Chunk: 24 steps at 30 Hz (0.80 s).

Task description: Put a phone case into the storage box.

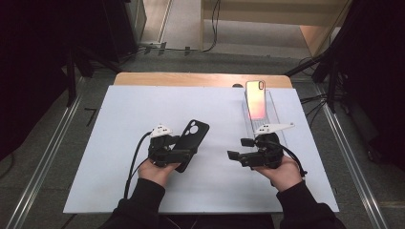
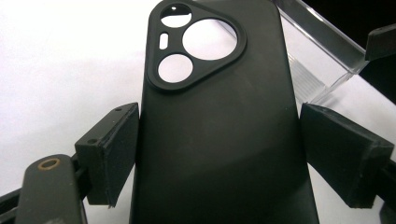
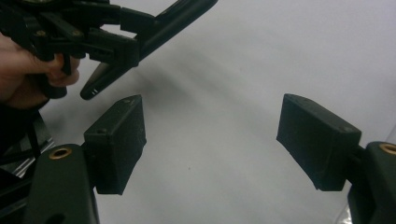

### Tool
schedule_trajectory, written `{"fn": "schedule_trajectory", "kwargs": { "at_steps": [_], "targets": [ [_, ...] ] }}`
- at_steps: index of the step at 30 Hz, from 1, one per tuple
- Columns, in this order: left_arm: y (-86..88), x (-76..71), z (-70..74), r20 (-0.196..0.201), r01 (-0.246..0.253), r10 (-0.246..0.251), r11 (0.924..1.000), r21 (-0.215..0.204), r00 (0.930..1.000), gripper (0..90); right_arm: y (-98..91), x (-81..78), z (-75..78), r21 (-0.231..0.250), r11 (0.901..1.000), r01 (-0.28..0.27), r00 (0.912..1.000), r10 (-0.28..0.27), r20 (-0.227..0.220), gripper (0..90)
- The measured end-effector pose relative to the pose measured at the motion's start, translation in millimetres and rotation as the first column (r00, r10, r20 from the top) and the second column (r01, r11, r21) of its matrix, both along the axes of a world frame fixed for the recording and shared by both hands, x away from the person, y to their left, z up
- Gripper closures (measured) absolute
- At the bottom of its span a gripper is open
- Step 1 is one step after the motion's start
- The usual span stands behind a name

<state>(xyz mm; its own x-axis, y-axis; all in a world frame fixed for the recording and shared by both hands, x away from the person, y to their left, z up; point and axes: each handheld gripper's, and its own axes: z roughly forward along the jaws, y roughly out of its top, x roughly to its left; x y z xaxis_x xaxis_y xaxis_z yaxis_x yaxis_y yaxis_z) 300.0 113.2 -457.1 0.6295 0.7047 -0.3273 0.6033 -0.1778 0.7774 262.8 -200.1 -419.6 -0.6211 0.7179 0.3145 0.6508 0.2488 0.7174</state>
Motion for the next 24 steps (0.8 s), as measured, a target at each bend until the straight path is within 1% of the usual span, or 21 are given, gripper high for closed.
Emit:
{"fn": "schedule_trajectory", "kwargs": {
  "at_steps": [4,8,11,12,14,16,18,20,24],
  "targets": [
    [-1.5,-2.7,0.3,0.025,-0.014,0.014,0.9999,-0.006,0.9996,15.6,5.9,3.9,2.3,0.005,1.0,0.004,1.0,-0.004,-0.006,21.6],
    [-3.6,-5.6,-0.8,0.042,-0.019,0.02,0.9997,-0.012,0.9989,15.5,9.5,9.8,3.7,0.036,0.9992,0.015,0.9994,-0.014,-0.032,22.6],
    [-5.2,-7.9,-3.4,0.043,-0.023,0.024,0.9995,-0.023,0.9988,15.5,12.2,14.2,5.8,0.053,0.9982,0.027,0.9971,-0.023,-0.072,23.6],
    [-6.1,-8.4,-4.5,0.044,-0.022,0.023,0.9994,-0.026,0.9987,15.6,13.0,15.5,6.6,0.054,0.9982,0.027,0.9966,-0.023,-0.079,24.1],
    [-7.7,-9.8,-5.9,0.051,-0.021,0.023,0.9994,-0.029,0.9985,15.5,14.9,18.2,7.8,0.06,0.9977,0.031,0.9962,-0.026,-0.083,24.2],
    [-9.1,-10.8,-6.8,0.055,-0.009,0.011,0.9988,-0.049,0.9984,15.5,16.8,21.4,8.5,0.063,0.9975,0.032,0.9961,-0.026,-0.084,24.4],
    [-10.0,-11.9,-6.9,0.064,-0.004,0.007,0.9989,-0.047,0.9979,15.4,19.1,23.9,9.6,0.062,0.9976,0.031,0.9963,-0.026,-0.082,24.4],
    [-10.8,-12.8,-7.1,0.07,-0.009,0.012,0.9988,-0.047,0.9974,15.4,21.1,26.0,10.4,0.068,0.9972,0.032,0.997,-0.027,-0.073,24.4],
    [-11.6,-14.5,-8.4,0.081,-0.02,0.025,0.9982,-0.057,0.9964,15.4,24.6,31.2,11.1,0.085,0.9956,0.04,0.9963,-0.033,-0.08,24.3]
  ]
}}
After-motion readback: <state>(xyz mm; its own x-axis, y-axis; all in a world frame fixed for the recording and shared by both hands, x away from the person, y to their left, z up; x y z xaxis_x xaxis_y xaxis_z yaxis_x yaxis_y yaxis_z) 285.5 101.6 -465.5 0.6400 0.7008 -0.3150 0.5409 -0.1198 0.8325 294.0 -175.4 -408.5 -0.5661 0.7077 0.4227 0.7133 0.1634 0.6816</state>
